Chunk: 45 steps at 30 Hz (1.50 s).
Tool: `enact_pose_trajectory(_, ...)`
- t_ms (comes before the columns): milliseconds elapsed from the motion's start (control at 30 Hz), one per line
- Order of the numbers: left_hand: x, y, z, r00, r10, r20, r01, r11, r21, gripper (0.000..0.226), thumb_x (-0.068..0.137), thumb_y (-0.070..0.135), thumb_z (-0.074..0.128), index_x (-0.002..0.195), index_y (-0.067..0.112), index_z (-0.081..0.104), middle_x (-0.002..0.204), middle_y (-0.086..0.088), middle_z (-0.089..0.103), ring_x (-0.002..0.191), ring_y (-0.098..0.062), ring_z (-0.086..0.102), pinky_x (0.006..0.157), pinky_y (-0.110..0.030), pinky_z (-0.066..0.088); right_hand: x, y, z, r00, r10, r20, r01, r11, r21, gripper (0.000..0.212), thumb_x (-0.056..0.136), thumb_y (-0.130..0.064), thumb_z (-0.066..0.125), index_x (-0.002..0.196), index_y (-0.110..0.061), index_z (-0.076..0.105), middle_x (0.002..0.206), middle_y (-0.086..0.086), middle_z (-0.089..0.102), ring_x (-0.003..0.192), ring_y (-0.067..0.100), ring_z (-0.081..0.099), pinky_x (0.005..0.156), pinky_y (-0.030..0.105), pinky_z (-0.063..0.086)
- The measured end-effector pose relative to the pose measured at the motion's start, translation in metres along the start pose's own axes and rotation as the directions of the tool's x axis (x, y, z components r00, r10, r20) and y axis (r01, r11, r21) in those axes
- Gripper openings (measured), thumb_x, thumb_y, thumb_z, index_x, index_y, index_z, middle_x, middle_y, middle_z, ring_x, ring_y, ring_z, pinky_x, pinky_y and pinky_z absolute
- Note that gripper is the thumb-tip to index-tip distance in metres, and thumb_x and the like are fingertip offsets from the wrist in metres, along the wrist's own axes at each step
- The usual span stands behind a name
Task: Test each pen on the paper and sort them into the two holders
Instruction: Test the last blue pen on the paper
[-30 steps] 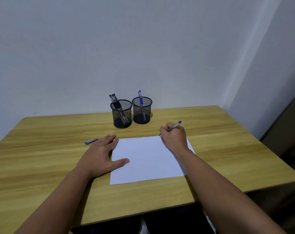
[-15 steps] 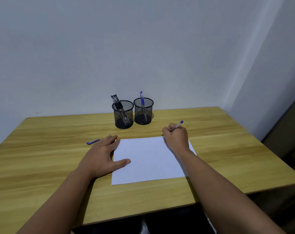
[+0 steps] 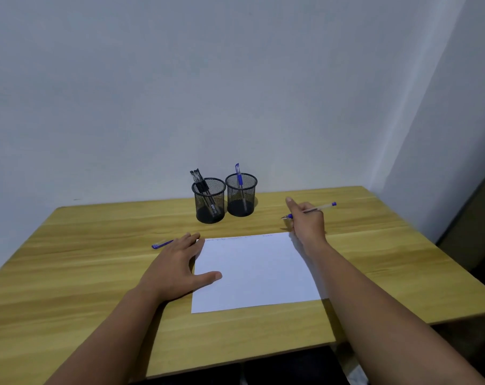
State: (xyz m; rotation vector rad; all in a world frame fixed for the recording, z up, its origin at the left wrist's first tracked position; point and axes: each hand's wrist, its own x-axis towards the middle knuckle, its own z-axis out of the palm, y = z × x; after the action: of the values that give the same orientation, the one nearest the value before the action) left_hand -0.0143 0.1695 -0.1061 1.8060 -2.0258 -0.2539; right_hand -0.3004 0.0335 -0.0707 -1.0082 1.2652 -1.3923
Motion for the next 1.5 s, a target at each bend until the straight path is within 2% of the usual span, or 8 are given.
enact_pose_trajectory(133,0.001,-0.004,-0.005,0.978,-0.015,-0.207,-0.006,0.995,-0.098,0.081,0.077,0.075,0.067,0.143,0.029,0.056,0.146,0.015,0.05,0.138,-0.009,0.043,0.111,-0.033,0.039,-0.01,-0.023,0.0,0.998,-0.048,0.034,0.048,0.999,0.013,0.038,0.1,-0.034,0.075,0.084,-0.004,0.059,0.061,0.008,0.053,0.041,0.009,0.042,0.039,0.017,0.033)
enact_pose_trajectory(267,0.004,-0.029,-0.013,0.867,-0.067,-0.495,0.168,0.972,0.164,0.048,0.085,0.048,0.056,0.119,0.019,0.073,0.121,-0.004,0.067,0.11,-0.036,0.058,0.086,-0.049,0.049,-0.012,-0.04,0.0,0.987,0.088,0.137,-0.094,0.995,0.041,0.047,0.11,-0.049,0.051,0.094,-0.016,0.08,0.075,-0.001,0.077,0.049,0.007,0.06,0.048,0.021,0.047)
enact_pose_trajectory(400,-0.001,-0.053,-0.022,0.863,-0.334,-0.379,0.44,0.866,0.239,0.024,0.089,0.033,0.067,0.108,0.02,0.076,0.119,-0.007,0.066,0.11,-0.04,0.055,0.086,-0.052,0.047,-0.014,-0.041,-0.001,0.99,0.026,0.138,-0.033,0.998,0.055,0.022,0.104,-0.032,0.069,0.089,-0.015,0.068,0.073,0.003,0.066,0.05,0.009,0.054,0.047,0.022,0.042)
enact_pose_trajectory(567,-0.002,-0.052,-0.03,0.867,-0.341,-0.364,0.414,0.899,0.143,0.012,0.092,0.033,0.068,0.096,0.026,0.078,0.099,0.002,0.068,0.095,-0.029,0.062,0.071,-0.04,0.051,-0.028,-0.041,0.007,0.959,0.038,0.281,-0.049,0.998,0.032,0.019,0.103,-0.03,0.069,0.099,-0.014,0.078,0.091,0.007,0.082,0.057,0.007,0.06,0.05,0.02,0.047)
enact_pose_trajectory(667,0.001,-0.04,-0.039,0.876,-0.38,-0.296,0.361,0.925,-0.118,0.007,0.092,0.029,0.069,0.088,0.033,0.072,0.088,0.008,0.073,0.085,-0.021,0.069,0.071,-0.037,0.055,-0.037,-0.039,0.015,0.914,0.034,0.404,-0.014,0.999,-0.052,0.016,0.102,-0.014,0.068,0.114,-0.009,0.078,0.109,0.015,0.082,0.059,0.011,0.061,0.05,0.02,0.047)
enact_pose_trajectory(833,0.012,-0.007,-0.056,0.936,-0.28,-0.213,0.166,0.886,-0.434,0.012,0.093,0.015,0.07,0.089,0.025,0.076,0.084,0.006,0.076,0.074,-0.015,0.069,0.065,-0.025,0.052,-0.045,-0.028,0.031,0.842,-0.08,0.533,0.259,0.927,-0.27,0.015,0.091,-0.004,0.082,0.106,-0.004,0.083,0.075,0.007,0.071,0.048,-0.001,0.054,0.047,0.015,0.039)
enact_pose_trajectory(1200,0.022,0.03,-0.071,0.971,-0.133,-0.198,0.052,0.927,-0.371,0.008,0.094,0.019,0.072,0.093,0.025,0.077,0.093,0.014,0.076,0.075,0.0,0.065,0.063,-0.011,0.045,-0.048,-0.027,0.028,0.828,-0.155,0.539,0.35,0.894,-0.281,0.008,0.088,-0.005,0.084,0.097,-0.005,0.085,0.078,-0.003,0.073,0.058,-0.009,0.059,0.064,0.008,0.044)
enact_pose_trajectory(1500,0.028,0.044,-0.074,0.987,-0.082,-0.139,0.027,0.933,-0.359,0.01,0.094,0.018,0.072,0.094,0.023,0.08,0.089,0.01,0.077,0.079,-0.003,0.068,0.07,-0.018,0.051,-0.053,-0.033,0.023,0.821,-0.151,0.55,0.349,0.896,-0.274,0.006,0.088,-0.003,0.084,0.094,-0.004,0.084,0.075,-0.001,0.071,0.054,-0.008,0.055,0.061,0.009,0.042)
